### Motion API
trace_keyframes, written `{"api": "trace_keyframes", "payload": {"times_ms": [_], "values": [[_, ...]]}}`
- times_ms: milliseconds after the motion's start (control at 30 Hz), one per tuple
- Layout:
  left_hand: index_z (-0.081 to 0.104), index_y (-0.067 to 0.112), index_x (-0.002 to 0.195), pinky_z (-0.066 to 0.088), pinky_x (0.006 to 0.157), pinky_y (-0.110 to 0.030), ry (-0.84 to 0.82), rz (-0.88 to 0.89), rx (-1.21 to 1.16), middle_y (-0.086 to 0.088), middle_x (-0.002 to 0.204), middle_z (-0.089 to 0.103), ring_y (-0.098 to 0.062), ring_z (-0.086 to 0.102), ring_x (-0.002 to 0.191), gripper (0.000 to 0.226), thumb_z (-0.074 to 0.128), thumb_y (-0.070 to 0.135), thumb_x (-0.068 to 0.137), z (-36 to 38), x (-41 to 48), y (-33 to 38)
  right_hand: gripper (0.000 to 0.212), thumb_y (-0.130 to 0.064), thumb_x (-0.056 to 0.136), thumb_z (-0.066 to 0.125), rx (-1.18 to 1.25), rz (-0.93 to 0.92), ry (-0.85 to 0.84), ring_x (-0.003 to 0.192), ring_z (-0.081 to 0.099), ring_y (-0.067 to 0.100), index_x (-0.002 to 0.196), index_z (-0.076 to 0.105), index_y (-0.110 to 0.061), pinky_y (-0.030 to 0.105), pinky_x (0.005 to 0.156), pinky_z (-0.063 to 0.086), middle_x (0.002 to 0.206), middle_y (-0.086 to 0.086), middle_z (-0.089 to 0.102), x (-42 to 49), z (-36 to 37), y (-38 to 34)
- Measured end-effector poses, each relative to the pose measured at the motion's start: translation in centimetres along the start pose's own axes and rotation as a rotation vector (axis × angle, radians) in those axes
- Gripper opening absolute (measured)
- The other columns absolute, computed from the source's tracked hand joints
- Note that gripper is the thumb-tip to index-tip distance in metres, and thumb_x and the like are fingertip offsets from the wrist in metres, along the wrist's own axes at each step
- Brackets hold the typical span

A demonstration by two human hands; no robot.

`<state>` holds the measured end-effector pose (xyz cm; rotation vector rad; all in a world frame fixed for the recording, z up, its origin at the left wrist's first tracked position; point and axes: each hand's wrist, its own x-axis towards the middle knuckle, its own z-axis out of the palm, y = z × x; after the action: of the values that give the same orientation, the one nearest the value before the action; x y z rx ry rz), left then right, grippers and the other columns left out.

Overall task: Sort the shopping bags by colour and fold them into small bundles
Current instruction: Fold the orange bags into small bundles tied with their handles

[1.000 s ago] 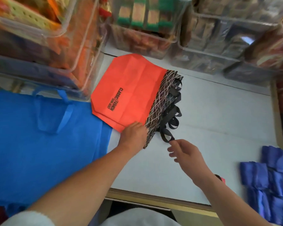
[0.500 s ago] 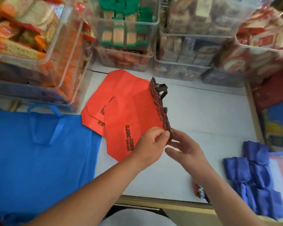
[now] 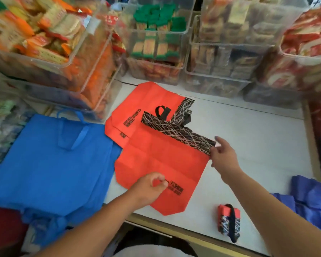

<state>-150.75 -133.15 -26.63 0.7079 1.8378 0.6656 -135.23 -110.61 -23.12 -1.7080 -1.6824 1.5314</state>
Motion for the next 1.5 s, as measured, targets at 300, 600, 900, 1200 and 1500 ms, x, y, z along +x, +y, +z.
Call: {"api": "trace_keyframes", "payload": {"times_ms": [300, 600, 900, 1200, 1500], "values": [[0.067, 0.031, 0.128, 0.009, 0.126, -0.039, -0.002, 0.022, 0.479, 0.006, 0.162, 0.037, -0.018, 0.016, 0.156, 0.054, 0.044, 0.058, 0.088, -2.7, -0.2, -7.8, 0.047, -0.036, 0.102, 0.057, -0.434, -0.308, -0.193, 0.147, 0.037, 0.022, 0.144, 0.055, -0.014, 0.033, 0.121, 0.028, 0.155, 0.007, 0.046, -8.0, 8.8, 5.9], [0.018, 0.038, 0.161, -0.013, 0.125, -0.047, -0.062, 0.337, 0.972, 0.006, 0.17, -0.014, -0.016, -0.017, 0.156, 0.101, 0.069, 0.066, 0.078, -8.7, 3.1, -13.0, 0.077, -0.079, 0.088, 0.016, -0.848, -0.328, -0.3, 0.158, 0.002, 0.021, 0.154, 0.035, -0.045, 0.051, 0.124, 0.004, 0.167, -0.019, 0.016, -10.3, 13.7, 13.8], [0.052, 0.036, 0.147, 0.031, 0.122, -0.04, 0.084, 0.531, 0.844, 0.014, 0.16, 0.039, -0.014, 0.033, 0.149, 0.079, 0.076, 0.063, 0.076, -9.6, 5.3, -14.8, 0.084, -0.087, 0.079, 0.033, -0.82, -0.29, -0.341, 0.157, -0.003, 0.008, 0.154, 0.032, -0.05, 0.054, 0.124, 0.0, 0.164, -0.03, 0.013, -9.7, 12.9, 14.3], [0.073, 0.029, 0.096, 0.051, 0.074, -0.034, -0.004, 0.299, 0.593, 0.005, 0.083, 0.063, -0.018, 0.062, 0.083, 0.02, 0.064, 0.046, 0.094, -11.6, 5.4, -11.0, 0.121, -0.086, 0.056, 0.061, -0.997, -0.458, -0.308, 0.136, 0.048, 0.023, 0.158, 0.029, -0.029, 0.053, 0.12, 0.029, 0.146, -0.003, 0.053, -10.5, 10.1, 12.5], [0.073, 0.015, 0.076, 0.049, 0.064, -0.031, 0.029, 0.246, 0.065, -0.001, 0.07, 0.069, -0.006, 0.058, 0.064, 0.032, 0.078, 0.046, 0.085, -12.9, 3.8, -7.5, 0.023, -0.016, 0.095, 0.07, -0.364, -0.205, -0.073, 0.081, 0.069, 0.008, 0.093, 0.072, -0.038, 0.016, 0.073, 0.049, 0.084, -0.016, 0.074, -13.8, 4.0, 11.1]]}}
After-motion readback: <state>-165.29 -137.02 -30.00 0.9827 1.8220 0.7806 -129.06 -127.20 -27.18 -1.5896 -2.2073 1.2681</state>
